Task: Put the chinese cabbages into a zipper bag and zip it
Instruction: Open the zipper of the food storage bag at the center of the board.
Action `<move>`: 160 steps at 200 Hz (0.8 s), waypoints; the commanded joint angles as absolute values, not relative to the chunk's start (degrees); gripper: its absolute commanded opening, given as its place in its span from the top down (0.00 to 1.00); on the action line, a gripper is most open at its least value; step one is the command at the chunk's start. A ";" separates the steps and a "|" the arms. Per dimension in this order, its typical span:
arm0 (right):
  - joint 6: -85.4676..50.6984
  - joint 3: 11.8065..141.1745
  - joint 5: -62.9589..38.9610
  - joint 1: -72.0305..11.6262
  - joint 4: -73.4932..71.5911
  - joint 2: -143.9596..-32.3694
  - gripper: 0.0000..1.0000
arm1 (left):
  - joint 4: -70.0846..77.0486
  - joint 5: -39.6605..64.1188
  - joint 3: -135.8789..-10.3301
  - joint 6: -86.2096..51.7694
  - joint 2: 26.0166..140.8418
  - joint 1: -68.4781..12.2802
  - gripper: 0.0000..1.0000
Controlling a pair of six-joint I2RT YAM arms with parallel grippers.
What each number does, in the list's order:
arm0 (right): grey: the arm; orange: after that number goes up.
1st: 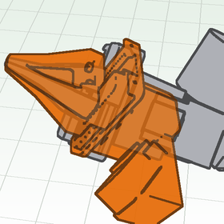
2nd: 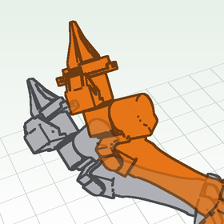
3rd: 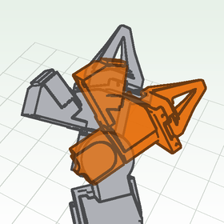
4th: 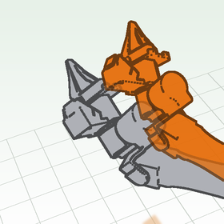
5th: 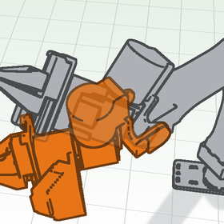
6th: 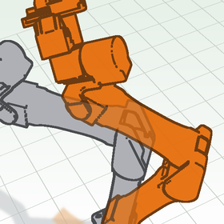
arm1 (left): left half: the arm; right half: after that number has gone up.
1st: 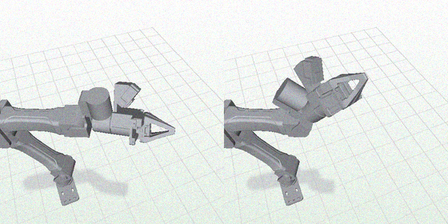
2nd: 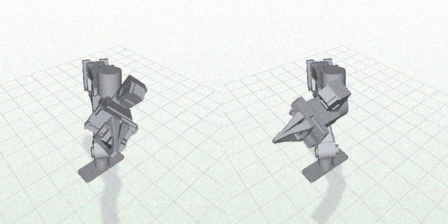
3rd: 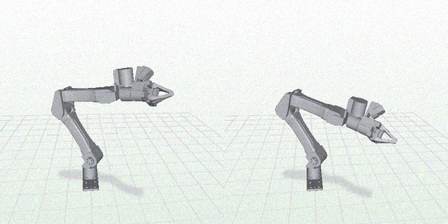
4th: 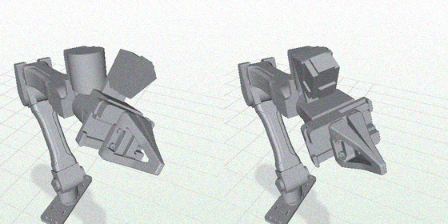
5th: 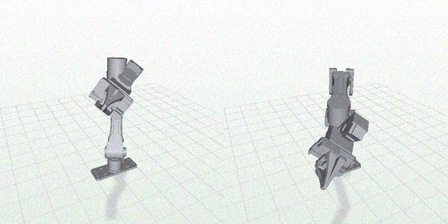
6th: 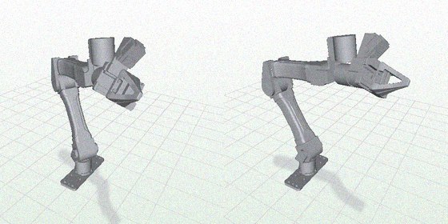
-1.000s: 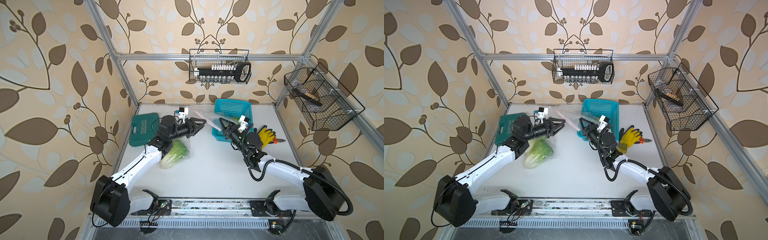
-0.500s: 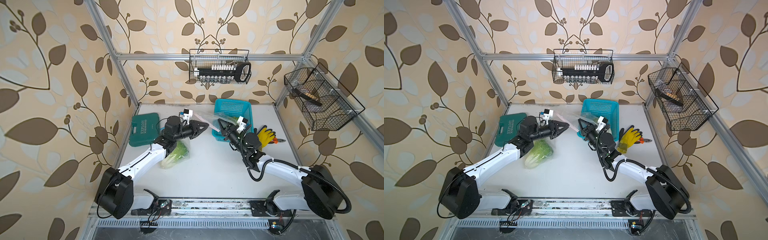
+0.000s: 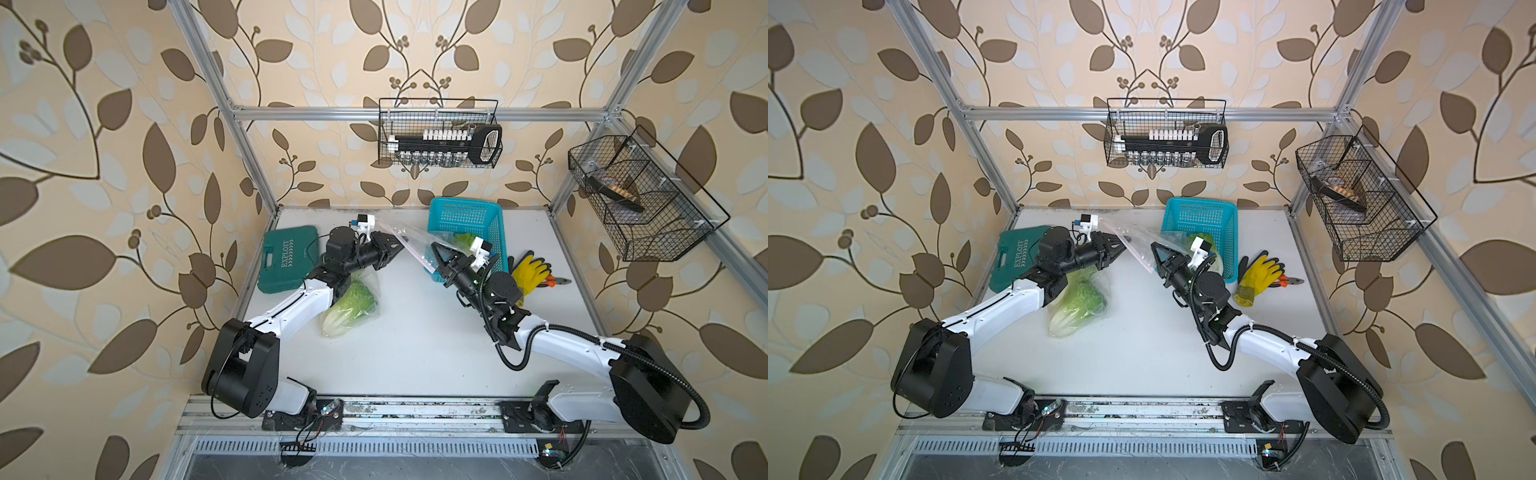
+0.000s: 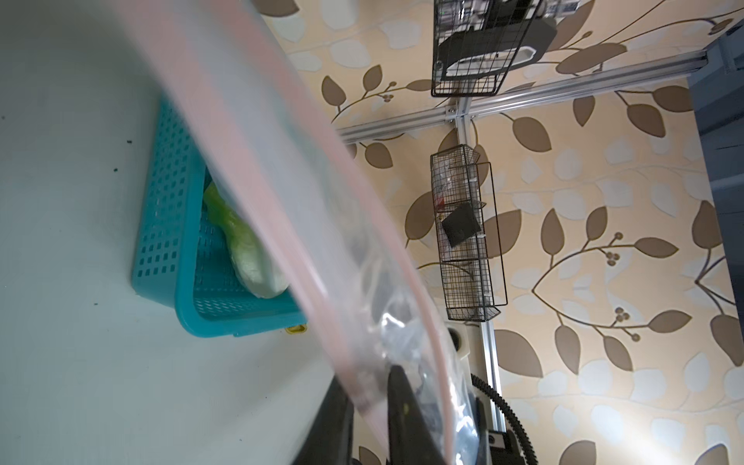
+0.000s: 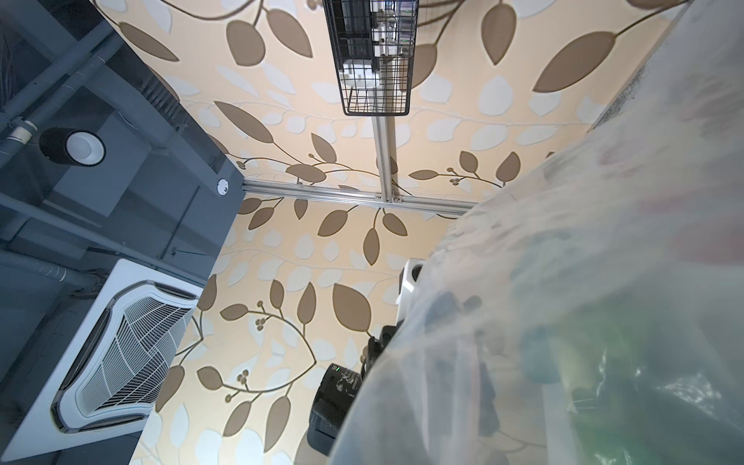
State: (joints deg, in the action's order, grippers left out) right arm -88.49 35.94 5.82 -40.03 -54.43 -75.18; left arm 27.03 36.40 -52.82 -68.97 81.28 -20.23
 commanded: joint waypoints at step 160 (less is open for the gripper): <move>-42.66 58.00 4.40 -33.74 31.22 -64.63 0.44 | -66.41 15.83 -122.41 -9.57 92.72 -26.43 1.00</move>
